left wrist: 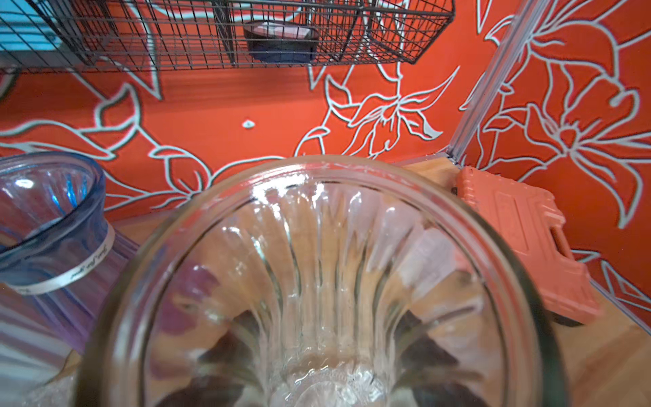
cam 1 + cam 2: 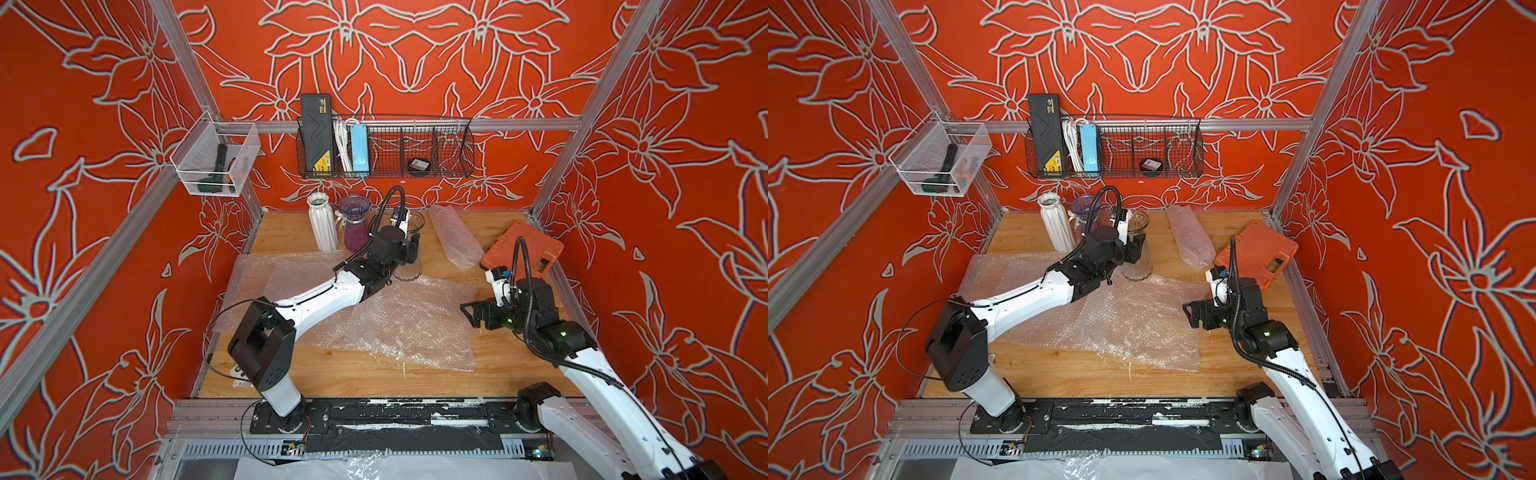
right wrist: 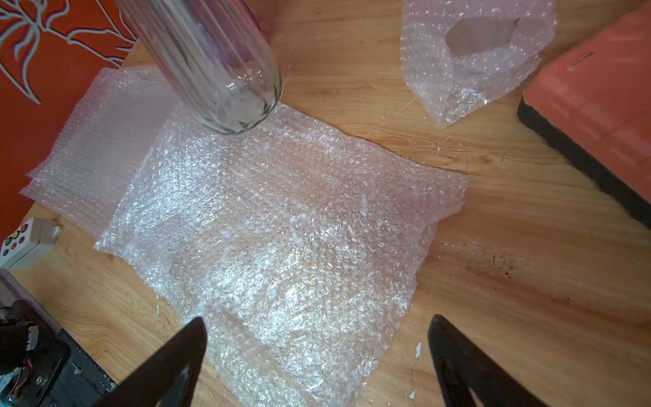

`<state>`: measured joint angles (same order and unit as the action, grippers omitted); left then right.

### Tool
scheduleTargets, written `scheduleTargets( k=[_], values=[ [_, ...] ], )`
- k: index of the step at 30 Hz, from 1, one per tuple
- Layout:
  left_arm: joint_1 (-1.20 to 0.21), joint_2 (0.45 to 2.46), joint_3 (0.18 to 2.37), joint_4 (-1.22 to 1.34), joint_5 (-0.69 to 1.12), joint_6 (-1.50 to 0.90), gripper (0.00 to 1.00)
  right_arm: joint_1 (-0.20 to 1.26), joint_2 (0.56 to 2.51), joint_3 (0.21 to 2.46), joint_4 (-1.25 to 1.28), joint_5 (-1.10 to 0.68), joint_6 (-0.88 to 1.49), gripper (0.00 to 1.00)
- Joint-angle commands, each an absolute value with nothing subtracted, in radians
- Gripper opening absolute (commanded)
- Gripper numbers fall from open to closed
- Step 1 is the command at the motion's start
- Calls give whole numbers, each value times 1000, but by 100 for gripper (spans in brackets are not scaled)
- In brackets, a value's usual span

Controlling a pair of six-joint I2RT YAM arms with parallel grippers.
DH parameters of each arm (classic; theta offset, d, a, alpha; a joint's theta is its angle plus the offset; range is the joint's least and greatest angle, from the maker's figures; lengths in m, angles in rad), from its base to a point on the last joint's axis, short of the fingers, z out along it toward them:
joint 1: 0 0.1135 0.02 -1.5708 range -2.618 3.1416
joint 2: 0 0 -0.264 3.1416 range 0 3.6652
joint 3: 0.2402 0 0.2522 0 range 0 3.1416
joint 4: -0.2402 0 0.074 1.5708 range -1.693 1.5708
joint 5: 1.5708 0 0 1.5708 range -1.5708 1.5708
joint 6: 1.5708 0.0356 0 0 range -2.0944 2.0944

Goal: Unwrap the vase from the bubble wrap
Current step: Place the vase at the center of the board.

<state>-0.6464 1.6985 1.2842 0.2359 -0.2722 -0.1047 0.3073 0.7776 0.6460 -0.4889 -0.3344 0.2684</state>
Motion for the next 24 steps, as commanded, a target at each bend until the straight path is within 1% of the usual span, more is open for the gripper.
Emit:
scheduleTargets(
  k=[1, 5, 11, 17, 24],
  values=[
    [-615, 1726, 1400, 537, -261, -33, 0, 301, 802, 657, -464, -335, 276, 98],
    [-580, 1826, 1443, 629, -259, -11, 0, 301, 859, 685, -456, -343, 249, 98],
    [-568, 1939, 1437, 853, -272, 71, 0, 301, 878, 713, -449, -330, 217, 98],
    [-551, 2047, 1483, 916, -263, 73, 0, 301, 920, 705, -407, -330, 218, 98],
    [-538, 2126, 1526, 937, -267, 103, 0, 301, 956, 716, -393, -329, 213, 98]
  ],
)
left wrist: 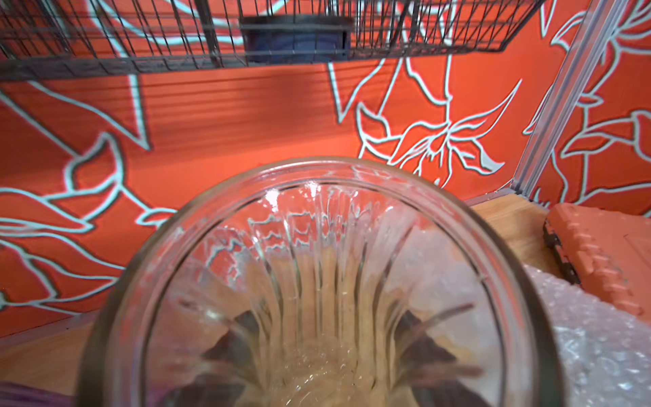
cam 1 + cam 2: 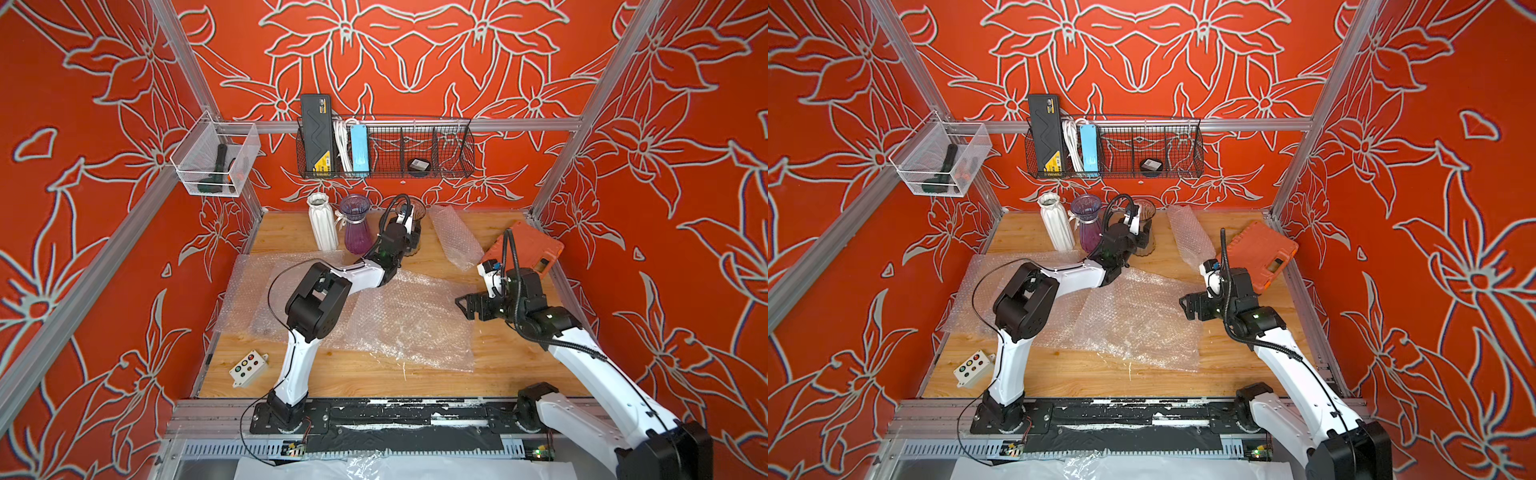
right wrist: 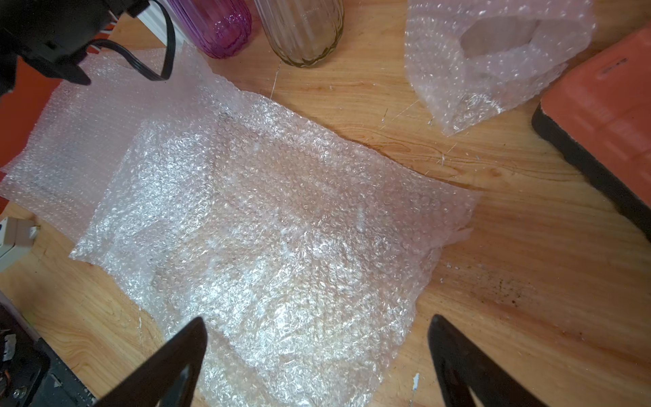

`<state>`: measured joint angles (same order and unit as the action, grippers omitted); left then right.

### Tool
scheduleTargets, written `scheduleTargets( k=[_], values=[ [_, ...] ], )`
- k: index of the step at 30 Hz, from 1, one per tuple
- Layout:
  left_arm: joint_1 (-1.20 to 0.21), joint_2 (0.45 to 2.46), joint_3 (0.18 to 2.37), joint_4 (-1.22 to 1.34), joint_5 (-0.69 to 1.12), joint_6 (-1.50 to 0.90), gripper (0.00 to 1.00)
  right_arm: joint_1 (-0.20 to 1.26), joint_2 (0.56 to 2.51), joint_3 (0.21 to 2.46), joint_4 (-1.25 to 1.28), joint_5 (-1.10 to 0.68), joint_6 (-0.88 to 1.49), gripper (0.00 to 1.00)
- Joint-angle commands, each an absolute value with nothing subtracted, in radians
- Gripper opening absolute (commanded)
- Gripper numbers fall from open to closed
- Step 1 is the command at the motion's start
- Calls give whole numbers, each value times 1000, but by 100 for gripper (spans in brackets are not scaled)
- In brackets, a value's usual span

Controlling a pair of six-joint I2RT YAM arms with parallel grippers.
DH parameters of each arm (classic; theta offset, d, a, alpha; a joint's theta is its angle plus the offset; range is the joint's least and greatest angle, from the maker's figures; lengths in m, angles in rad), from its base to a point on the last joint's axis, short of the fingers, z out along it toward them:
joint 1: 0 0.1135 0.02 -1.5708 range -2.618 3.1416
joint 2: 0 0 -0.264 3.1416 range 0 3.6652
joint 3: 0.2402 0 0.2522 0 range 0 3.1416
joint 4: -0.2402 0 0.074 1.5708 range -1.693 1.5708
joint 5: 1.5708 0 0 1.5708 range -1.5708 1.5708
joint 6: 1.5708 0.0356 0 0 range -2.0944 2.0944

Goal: Unwrap the vase from the bubble wrap
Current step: Place the vase at the center of the board.

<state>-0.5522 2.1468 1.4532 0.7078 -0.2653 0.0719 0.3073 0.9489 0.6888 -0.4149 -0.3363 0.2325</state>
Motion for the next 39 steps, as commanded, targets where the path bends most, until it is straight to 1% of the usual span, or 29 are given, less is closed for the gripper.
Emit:
scheduleTargets(
  k=[1, 8, 11, 13, 15, 18, 20, 21, 23, 25, 34, 39],
  values=[
    [-532, 2133, 1529, 936, -260, 95, 0, 301, 960, 718, -391, -328, 212, 98],
    [-523, 2173, 1534, 923, -247, 93, 0, 301, 983, 728, -370, -337, 224, 98],
    [-521, 2188, 1533, 916, -249, 94, 5, 301, 991, 735, -368, -336, 226, 98],
    [-518, 2191, 1527, 914, -247, 87, 13, 301, 990, 736, -368, -336, 225, 98],
    [-518, 2191, 1518, 913, -243, 82, 28, 301, 985, 735, -367, -332, 226, 98],
    [-518, 2185, 1502, 914, -240, 81, 56, 301, 979, 733, -367, -328, 225, 98],
    [-518, 2175, 1493, 914, -239, 80, 70, 301, 975, 732, -369, -327, 226, 98],
    [-518, 2171, 1490, 914, -239, 80, 75, 301, 974, 730, -368, -327, 226, 98],
    [-518, 2159, 1489, 902, -238, 82, 81, 301, 972, 728, -367, -324, 226, 98],
    [-518, 2148, 1487, 890, -236, 89, 85, 301, 973, 726, -363, -328, 229, 98],
    [-528, 2047, 1419, 869, -240, 115, 85, 301, 953, 718, -362, -329, 244, 98],
    [-554, 1959, 1378, 770, -259, 124, 85, 301, 922, 713, -370, -333, 261, 98]
  ],
)
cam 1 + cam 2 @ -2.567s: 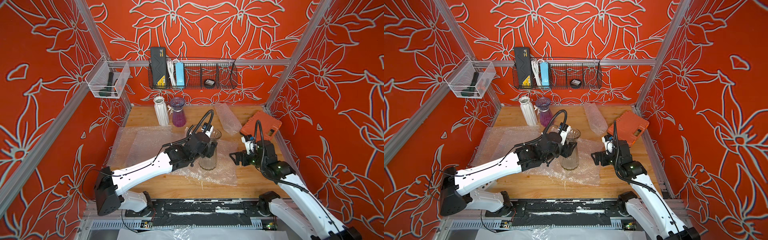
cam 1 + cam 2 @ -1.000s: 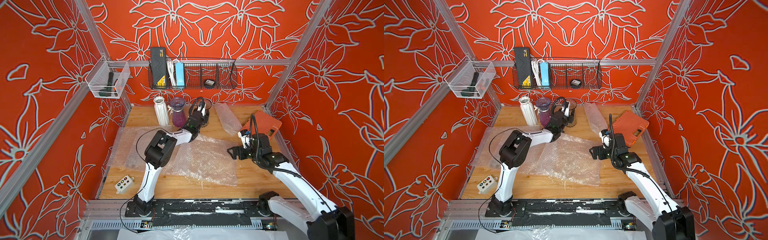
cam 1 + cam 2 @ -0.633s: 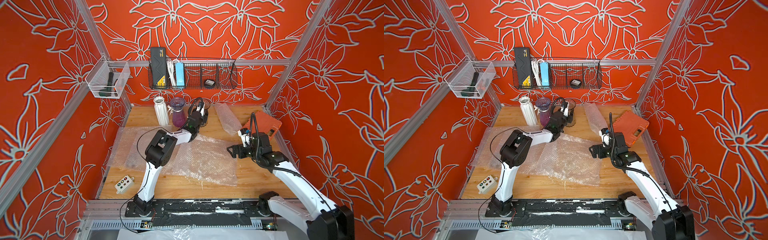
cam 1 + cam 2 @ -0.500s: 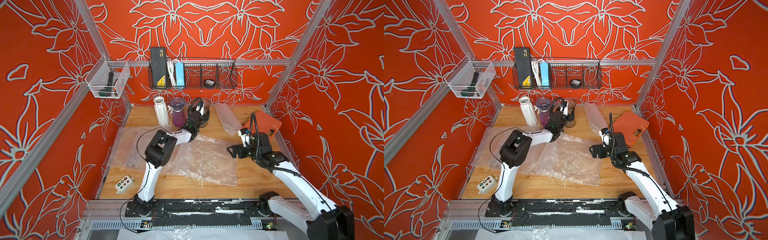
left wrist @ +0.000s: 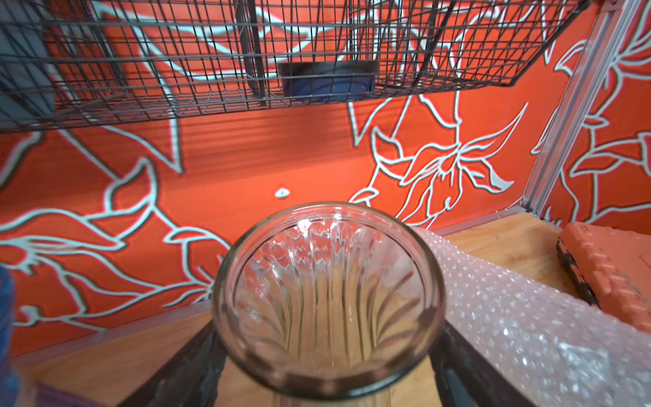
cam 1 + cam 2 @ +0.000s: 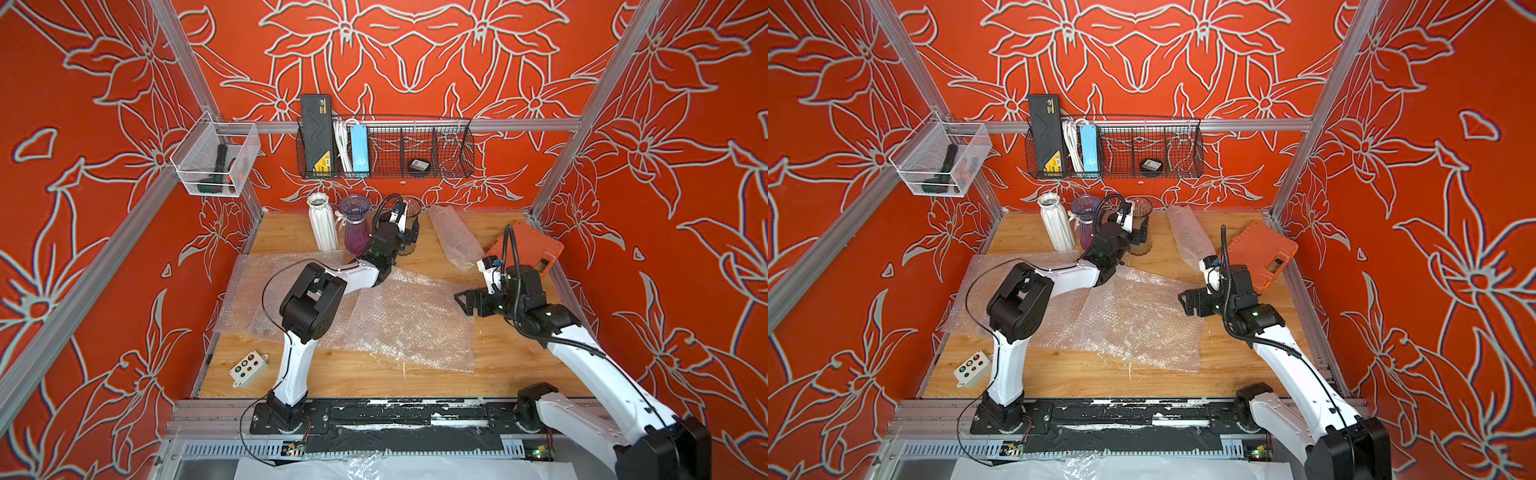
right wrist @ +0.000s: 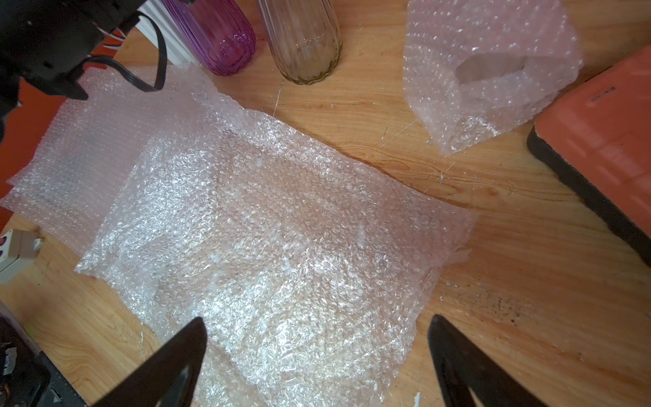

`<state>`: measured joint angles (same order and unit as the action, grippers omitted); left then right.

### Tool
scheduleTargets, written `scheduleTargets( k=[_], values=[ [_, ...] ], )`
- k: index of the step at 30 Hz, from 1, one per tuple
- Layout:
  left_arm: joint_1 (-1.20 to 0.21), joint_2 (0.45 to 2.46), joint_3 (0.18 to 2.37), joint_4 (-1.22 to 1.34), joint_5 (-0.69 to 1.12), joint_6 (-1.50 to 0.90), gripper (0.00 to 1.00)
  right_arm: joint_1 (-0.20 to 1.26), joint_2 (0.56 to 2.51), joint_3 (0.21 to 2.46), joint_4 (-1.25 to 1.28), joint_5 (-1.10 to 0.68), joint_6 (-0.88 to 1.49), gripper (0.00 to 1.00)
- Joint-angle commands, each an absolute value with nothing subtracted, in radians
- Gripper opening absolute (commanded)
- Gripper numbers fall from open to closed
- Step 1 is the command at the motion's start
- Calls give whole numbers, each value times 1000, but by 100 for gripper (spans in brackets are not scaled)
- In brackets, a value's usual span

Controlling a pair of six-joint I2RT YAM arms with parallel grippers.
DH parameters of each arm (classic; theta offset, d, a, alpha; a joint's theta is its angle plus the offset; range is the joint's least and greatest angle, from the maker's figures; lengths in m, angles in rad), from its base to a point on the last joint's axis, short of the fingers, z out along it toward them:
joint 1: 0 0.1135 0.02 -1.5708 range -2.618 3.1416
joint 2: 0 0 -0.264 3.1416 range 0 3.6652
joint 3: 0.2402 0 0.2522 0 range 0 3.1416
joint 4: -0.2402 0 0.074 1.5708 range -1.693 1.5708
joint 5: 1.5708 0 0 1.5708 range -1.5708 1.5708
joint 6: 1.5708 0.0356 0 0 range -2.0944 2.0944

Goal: Unwrap the vase from the bubble wrap
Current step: Place the vase at the center of the board, then pick up the bubble wrap from the center of the board.

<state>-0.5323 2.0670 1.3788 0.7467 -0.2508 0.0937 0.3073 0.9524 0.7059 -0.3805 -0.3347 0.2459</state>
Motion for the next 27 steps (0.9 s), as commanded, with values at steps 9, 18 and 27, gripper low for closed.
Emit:
scheduleTargets(
  k=[9, 18, 27],
  values=[
    [-581, 1852, 1330, 663, -276, 110, 85, 301, 831, 719, -431, -317, 258, 98],
    [-592, 1522, 1225, 167, -323, -153, 76, 301, 773, 726, -498, -312, 239, 98],
    [-336, 1275, 1008, -321, 45, -304, 81, 301, 662, 687, -527, -313, 212, 98]
  ],
)
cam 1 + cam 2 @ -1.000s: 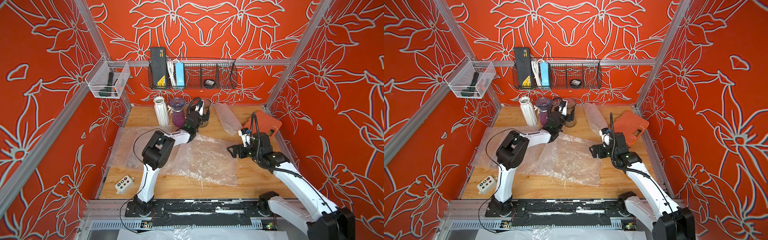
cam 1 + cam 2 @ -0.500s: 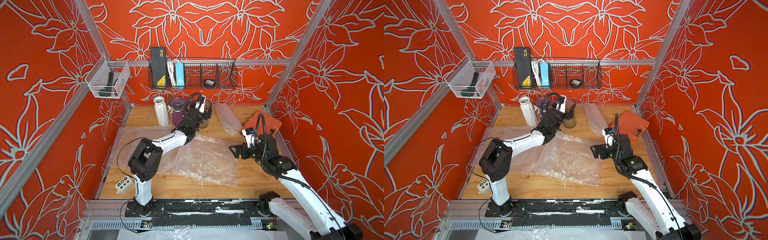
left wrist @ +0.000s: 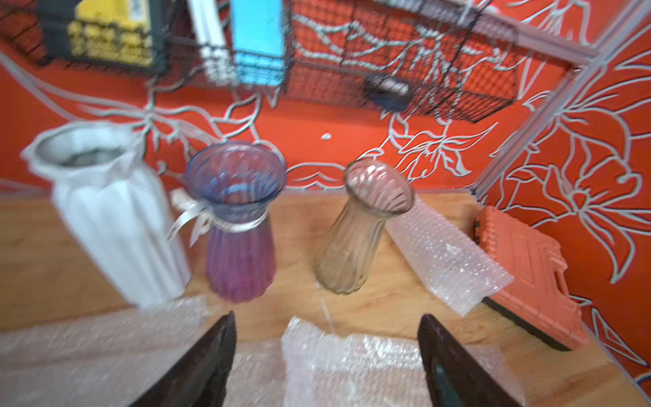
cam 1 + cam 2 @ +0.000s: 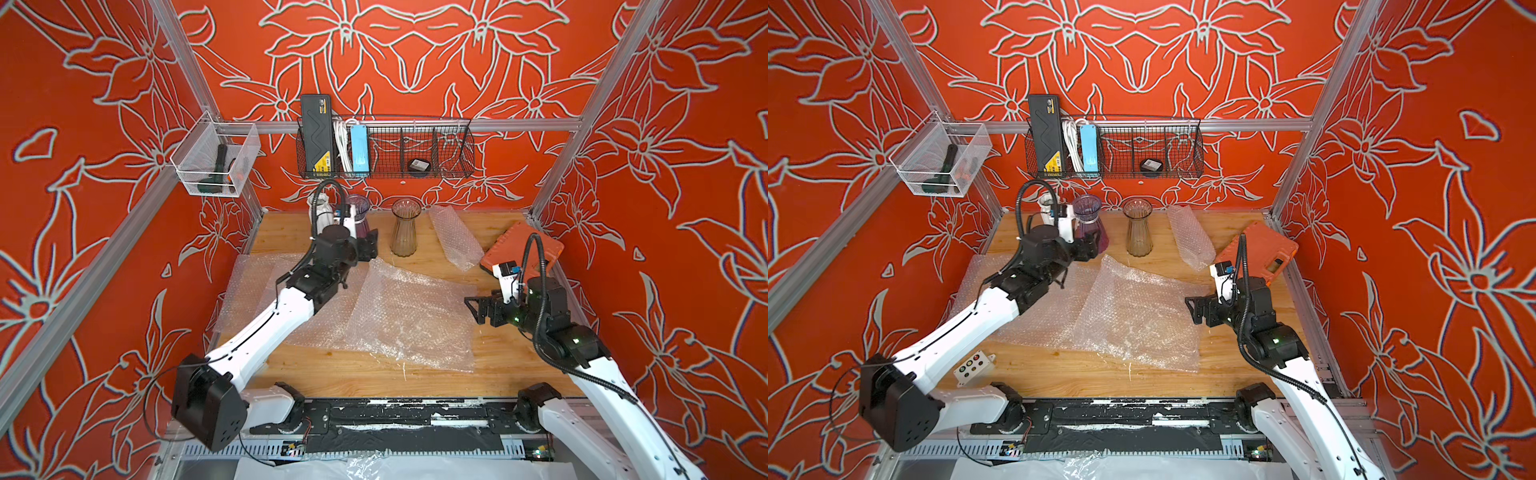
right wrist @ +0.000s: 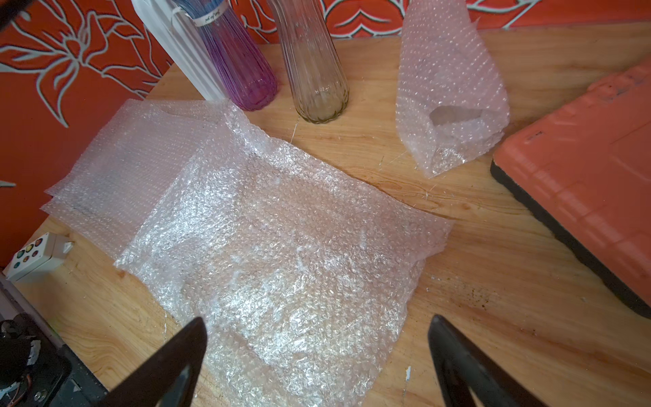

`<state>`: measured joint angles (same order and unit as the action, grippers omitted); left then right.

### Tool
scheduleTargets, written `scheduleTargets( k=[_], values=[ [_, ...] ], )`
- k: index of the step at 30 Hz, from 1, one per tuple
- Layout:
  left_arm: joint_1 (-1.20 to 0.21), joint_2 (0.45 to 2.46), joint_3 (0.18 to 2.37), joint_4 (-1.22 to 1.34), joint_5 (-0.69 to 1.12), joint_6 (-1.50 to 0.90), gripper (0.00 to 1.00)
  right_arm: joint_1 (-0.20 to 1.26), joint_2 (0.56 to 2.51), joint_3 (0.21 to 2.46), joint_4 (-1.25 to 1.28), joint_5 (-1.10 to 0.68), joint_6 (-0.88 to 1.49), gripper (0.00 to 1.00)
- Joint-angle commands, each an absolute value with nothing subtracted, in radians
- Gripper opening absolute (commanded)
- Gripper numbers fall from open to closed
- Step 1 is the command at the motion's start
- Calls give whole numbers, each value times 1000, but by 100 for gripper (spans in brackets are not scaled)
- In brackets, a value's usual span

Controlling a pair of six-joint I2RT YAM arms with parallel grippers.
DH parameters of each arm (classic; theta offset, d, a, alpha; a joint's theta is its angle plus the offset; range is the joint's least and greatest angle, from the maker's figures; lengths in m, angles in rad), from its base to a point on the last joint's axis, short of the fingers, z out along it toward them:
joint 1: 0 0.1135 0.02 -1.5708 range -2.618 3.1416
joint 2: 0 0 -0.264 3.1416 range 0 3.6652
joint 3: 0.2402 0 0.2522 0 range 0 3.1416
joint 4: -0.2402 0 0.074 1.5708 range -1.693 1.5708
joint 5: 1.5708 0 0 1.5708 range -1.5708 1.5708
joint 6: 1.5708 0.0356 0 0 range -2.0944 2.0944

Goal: Unwrap the vase from the bubble wrap
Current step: Pick up the bubble wrap from the center of the board.

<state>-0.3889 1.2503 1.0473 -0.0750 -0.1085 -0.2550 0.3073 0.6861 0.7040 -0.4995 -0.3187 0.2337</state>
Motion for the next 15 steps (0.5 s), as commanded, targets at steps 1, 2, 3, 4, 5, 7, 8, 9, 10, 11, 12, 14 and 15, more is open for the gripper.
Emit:
scheduleTargets(
  k=[1, 2, 3, 4, 5, 7, 8, 9, 10, 11, 12, 14, 15],
  values=[
    [-314, 1276, 1001, -342, 79, -300, 81, 301, 652, 683, -526, -320, 216, 98],
    [-298, 1276, 988, -344, 93, -295, 82, 302, 642, 677, -521, -327, 222, 98],
    [-289, 1283, 981, -341, 102, -291, 83, 301, 634, 673, -518, -335, 229, 98],
    [-283, 1294, 980, -339, 107, -286, 83, 301, 628, 670, -515, -341, 236, 98],
    [-280, 1314, 982, -336, 111, -278, 84, 301, 624, 669, -513, -344, 244, 98],
    [-276, 1367, 990, -343, 105, -272, 86, 301, 613, 669, -509, -346, 257, 98],
    [-275, 1401, 995, -351, 108, -268, 86, 301, 608, 670, -510, -347, 263, 98],
    [-275, 1425, 994, -352, 112, -266, 86, 301, 600, 668, -509, -348, 267, 98],
    [-274, 1452, 989, -346, 123, -269, 86, 302, 593, 669, -512, -346, 270, 98],
    [-275, 1476, 979, -332, 154, -274, 86, 301, 586, 667, -515, -342, 270, 98],
    [-275, 1491, 972, -318, 189, -280, 86, 301, 579, 665, -515, -341, 270, 98],
    [-282, 1511, 955, -285, 233, -299, 84, 301, 571, 660, -521, -331, 262, 98],
    [-289, 1517, 950, -278, 225, -301, 83, 301, 571, 657, -522, -328, 259, 98]
  ],
)
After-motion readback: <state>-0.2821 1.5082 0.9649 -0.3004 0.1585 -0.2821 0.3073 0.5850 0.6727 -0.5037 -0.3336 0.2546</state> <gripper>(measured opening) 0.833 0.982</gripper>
